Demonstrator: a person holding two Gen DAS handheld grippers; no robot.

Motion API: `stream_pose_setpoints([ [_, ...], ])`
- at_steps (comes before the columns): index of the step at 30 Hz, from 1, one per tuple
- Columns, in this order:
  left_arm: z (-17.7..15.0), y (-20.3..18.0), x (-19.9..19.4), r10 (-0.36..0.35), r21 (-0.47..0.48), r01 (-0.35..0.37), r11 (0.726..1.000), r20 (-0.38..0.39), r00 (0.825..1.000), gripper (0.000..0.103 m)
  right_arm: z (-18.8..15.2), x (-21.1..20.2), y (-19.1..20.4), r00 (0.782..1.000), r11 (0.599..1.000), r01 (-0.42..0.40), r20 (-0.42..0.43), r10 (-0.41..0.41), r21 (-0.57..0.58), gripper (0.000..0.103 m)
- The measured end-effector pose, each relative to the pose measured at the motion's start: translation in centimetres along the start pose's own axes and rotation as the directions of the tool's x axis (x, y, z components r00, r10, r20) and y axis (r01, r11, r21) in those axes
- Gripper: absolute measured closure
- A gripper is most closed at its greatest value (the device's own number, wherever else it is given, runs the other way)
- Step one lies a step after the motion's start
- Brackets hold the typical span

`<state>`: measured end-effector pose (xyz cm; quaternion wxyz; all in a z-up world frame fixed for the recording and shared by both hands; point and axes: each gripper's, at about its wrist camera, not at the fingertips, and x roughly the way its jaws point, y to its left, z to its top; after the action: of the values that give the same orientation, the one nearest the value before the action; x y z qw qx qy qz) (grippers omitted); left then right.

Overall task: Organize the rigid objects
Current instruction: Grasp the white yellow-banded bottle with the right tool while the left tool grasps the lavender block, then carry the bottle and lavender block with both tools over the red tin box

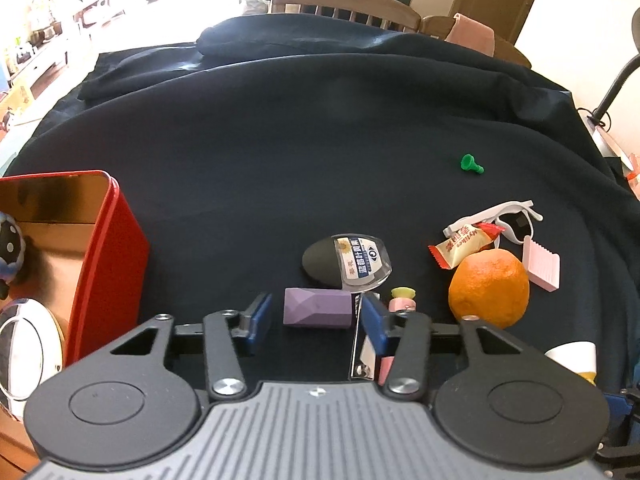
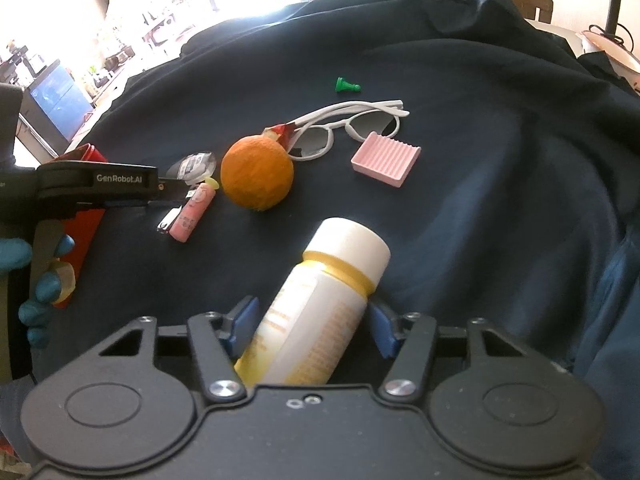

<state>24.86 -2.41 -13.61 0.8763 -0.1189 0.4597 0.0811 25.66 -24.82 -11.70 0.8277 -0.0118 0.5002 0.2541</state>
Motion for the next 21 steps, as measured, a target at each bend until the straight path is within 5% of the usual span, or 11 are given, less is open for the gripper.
stream_pose_setpoints([
  [5, -0.2, -0.2, -0.2, 0.01, 0.022, -0.01, 1.0, 0.006, 1.0, 0.068, 0.0, -0.2, 0.0, 1.0, 1.0, 0.009, 0.014, -0.009, -0.001, 0.057],
  [21, -0.5, 0.8, -3.3, -0.022, -0.001, 0.022, 1.0, 0.008, 1.0, 0.068, -0.1, -2.8, 1.0, 0.996, 0.999, 0.033, 0.08, -0.033, 0.01, 0.058],
])
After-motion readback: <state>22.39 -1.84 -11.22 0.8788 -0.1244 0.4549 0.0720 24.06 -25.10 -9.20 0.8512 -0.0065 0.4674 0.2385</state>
